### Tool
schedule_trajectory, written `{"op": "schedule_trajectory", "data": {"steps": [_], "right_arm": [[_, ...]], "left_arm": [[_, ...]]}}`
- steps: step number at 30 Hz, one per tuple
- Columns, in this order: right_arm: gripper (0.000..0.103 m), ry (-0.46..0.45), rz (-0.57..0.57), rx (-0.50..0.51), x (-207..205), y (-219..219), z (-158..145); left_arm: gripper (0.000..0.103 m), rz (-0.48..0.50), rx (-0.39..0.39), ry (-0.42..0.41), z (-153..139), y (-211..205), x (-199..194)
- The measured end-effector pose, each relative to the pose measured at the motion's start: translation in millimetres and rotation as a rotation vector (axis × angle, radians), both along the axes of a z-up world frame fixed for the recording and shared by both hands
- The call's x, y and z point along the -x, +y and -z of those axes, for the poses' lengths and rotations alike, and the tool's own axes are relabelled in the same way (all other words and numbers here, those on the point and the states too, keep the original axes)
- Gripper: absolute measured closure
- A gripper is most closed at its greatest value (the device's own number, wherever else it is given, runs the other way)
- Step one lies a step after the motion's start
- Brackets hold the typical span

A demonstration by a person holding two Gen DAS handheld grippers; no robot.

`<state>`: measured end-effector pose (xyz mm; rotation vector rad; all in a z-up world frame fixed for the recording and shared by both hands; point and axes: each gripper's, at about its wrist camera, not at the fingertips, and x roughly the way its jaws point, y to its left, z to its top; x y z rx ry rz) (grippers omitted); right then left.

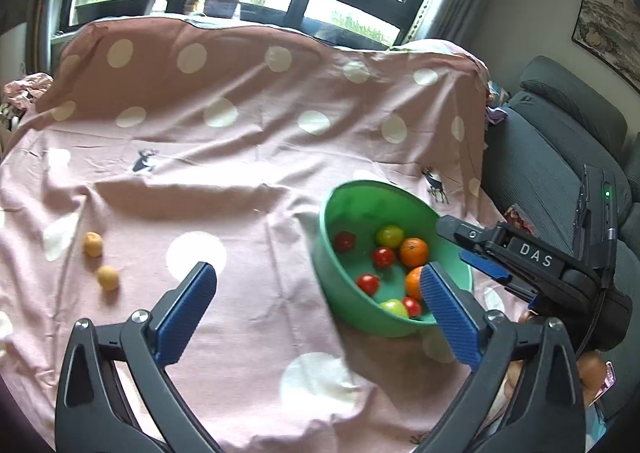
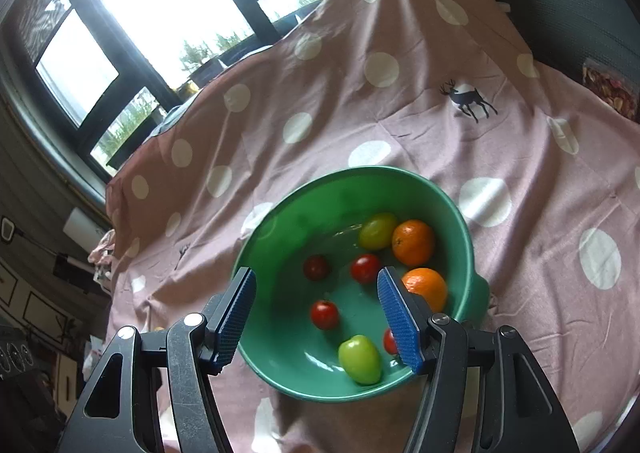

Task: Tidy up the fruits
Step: 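Move both tools down to the two small tan-yellow fruits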

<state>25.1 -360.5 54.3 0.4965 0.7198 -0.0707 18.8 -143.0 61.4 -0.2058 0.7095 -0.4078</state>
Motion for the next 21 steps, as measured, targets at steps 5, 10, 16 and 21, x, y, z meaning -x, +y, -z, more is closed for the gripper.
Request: {"op": "schedule_trajectory", "data": {"steps": [5,10,16,21], "right_arm": [[0.029,-0.053,-0.078,0.056,-4,34,-4],[0.029,-0.060,-0.196,0.070,-12,75,2],[0.029,-0.009,-0.316,0.020,-24,113,21],[0.029,0.030,-0.339,0.021,-32,131,37]], "left_arm": [[0.001,-0.082,-0.029,-0.001,-3,58,3],[0.001,-0.207,-0.060,0.003,9,109,6],[0.002,-0.269,0.031,0.100,38,156,-5],[0.010,-0.284,0.093,0.173,56,166,-18]]}}
